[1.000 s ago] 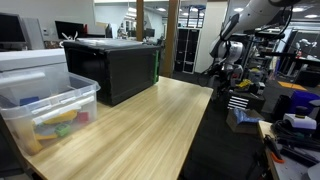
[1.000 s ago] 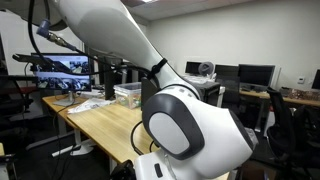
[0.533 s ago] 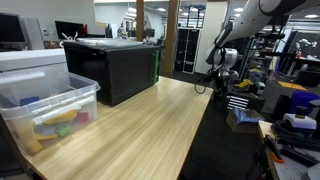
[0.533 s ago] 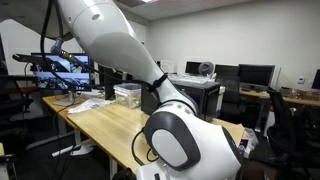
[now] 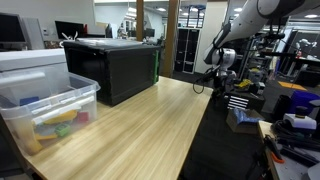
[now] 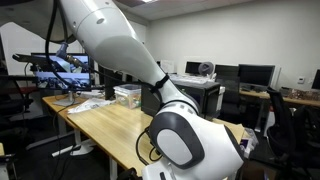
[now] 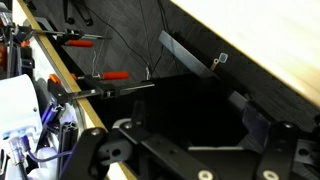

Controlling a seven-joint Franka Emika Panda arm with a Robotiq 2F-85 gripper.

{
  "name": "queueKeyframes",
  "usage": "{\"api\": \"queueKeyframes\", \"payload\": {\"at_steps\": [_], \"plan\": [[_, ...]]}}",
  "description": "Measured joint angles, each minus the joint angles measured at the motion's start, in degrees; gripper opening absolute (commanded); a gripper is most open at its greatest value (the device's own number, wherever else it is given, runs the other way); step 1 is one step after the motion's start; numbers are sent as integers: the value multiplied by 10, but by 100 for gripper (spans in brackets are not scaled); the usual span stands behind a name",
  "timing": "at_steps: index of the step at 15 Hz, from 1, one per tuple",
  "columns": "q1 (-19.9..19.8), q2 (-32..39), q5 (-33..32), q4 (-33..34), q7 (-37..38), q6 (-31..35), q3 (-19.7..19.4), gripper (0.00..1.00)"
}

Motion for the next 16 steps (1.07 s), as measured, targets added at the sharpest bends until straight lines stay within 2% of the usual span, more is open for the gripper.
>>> {"api": "queueKeyframes", "payload": {"at_steps": [6,16], "plan": [[1,1,-1,0,0,0,0,100],[23,5,-38,-3,9,-5,-2,100]]}}
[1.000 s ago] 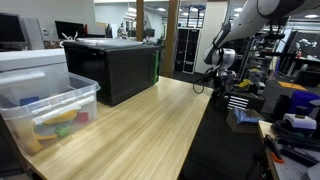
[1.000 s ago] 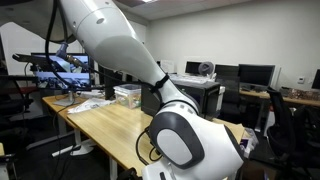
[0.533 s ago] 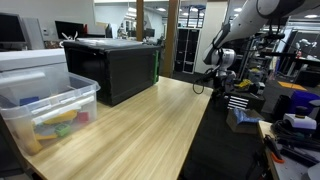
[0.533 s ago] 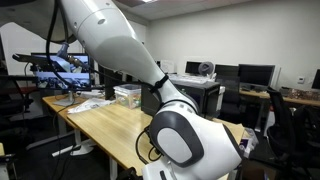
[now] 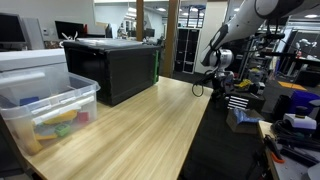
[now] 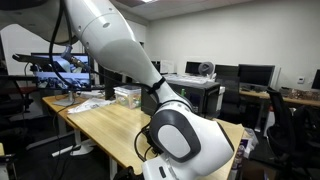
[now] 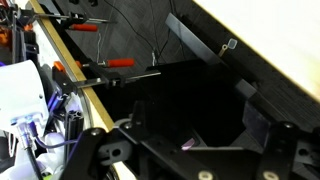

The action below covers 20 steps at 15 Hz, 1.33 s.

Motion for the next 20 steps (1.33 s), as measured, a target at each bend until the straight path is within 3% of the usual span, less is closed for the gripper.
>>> {"api": "queueKeyframes", "payload": {"at_steps": [11,20], "plan": [[9,15,16,-2,59,-3,0,100],[-29,44,48,42,93,-6,2,100]]}}
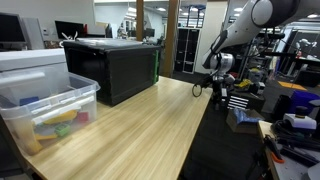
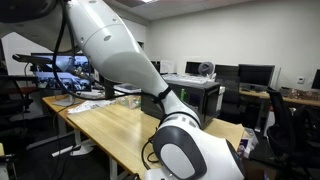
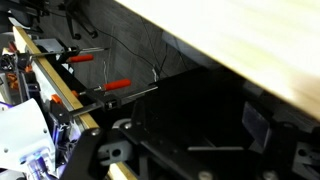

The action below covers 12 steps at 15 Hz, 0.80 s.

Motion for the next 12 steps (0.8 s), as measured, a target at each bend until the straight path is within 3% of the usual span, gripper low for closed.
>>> {"api": "queueKeyframes", "payload": {"at_steps": [12], "plan": [[-34,-7,1,46,-5,-33,11,100]]}}
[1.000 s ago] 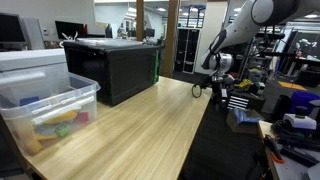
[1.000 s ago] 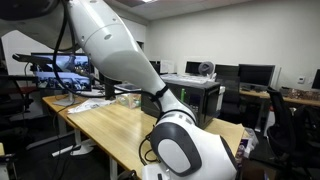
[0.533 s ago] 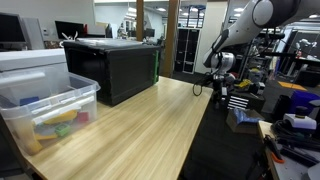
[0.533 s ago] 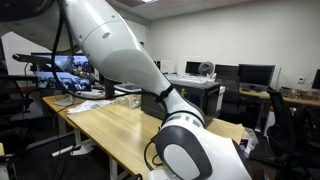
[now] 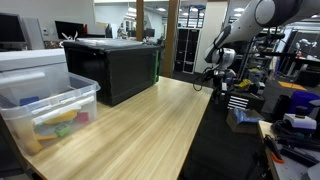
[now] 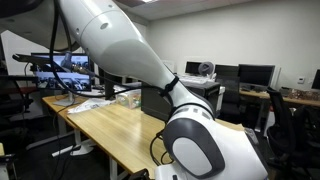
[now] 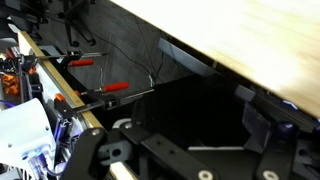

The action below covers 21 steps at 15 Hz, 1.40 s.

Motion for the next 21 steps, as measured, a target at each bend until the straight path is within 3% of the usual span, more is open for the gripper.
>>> {"api": "queueKeyframes", "payload": {"at_steps": [21], "plan": [[38,-13,-25,-46,-11,-12,0,100]]}}
